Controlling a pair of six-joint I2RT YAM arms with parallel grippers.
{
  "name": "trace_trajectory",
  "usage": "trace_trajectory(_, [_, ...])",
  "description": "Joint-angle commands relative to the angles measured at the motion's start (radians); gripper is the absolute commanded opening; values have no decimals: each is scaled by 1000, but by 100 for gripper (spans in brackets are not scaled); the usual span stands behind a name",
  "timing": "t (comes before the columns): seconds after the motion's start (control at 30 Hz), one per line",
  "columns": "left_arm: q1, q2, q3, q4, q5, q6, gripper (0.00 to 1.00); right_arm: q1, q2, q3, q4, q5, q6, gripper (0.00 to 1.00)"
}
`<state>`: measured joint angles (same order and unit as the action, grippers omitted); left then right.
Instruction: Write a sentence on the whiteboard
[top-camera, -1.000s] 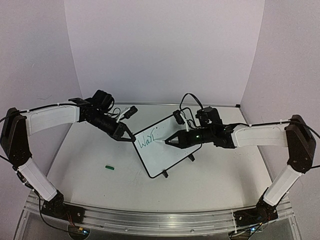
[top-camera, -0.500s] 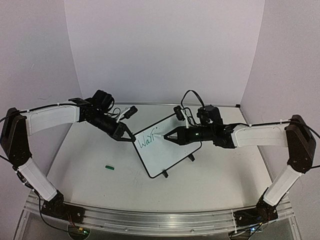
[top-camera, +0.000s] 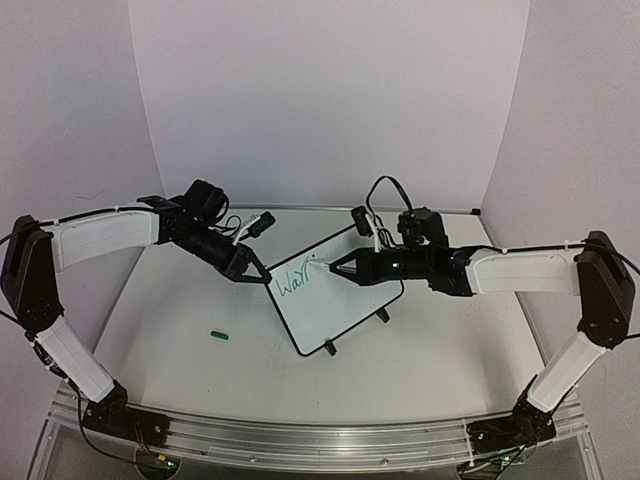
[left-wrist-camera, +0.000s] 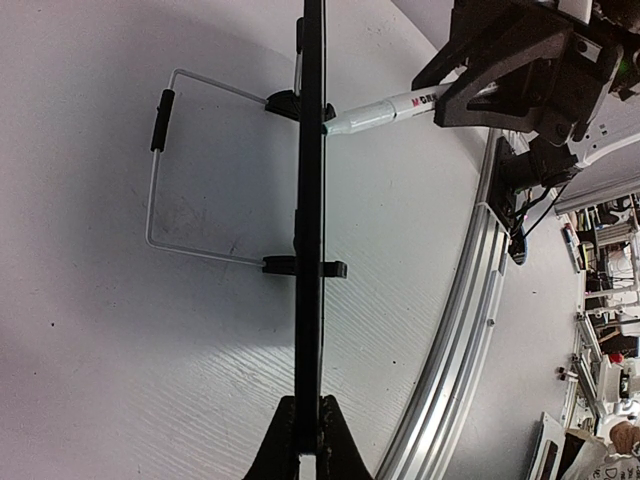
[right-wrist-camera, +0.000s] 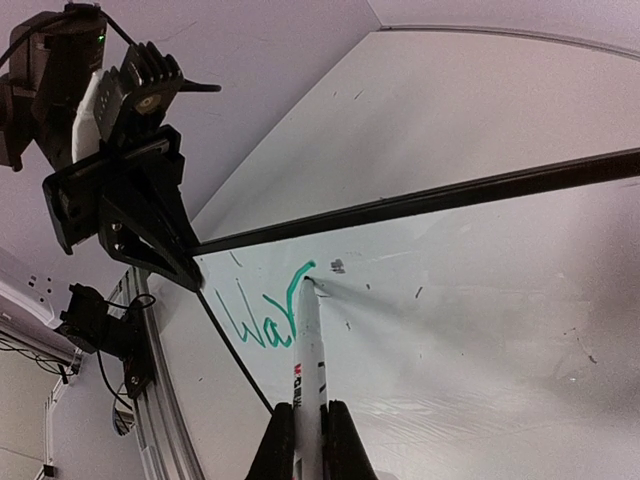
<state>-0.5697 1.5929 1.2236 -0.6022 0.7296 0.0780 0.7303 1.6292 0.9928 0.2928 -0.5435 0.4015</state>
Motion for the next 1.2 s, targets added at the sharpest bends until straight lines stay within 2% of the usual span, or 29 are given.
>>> trace_trajectory(0.0, [-39,-8,17,-33,-9,48,0,-3,-45,-16,31,49,12,0])
trace_trajectory(0.37, [-39,-7,16,-33,-13,50,0,-3,-121,-49,37,-39,-7,0])
trace_trajectory(0.63, [-39,-3,16,-34,-15,49,0,-3,-62,-42,23,-32,0,0])
trace_trajectory(1.17, [-39,2,17,-34,-15,49,0,5,-8,0,17,-121,-15,0])
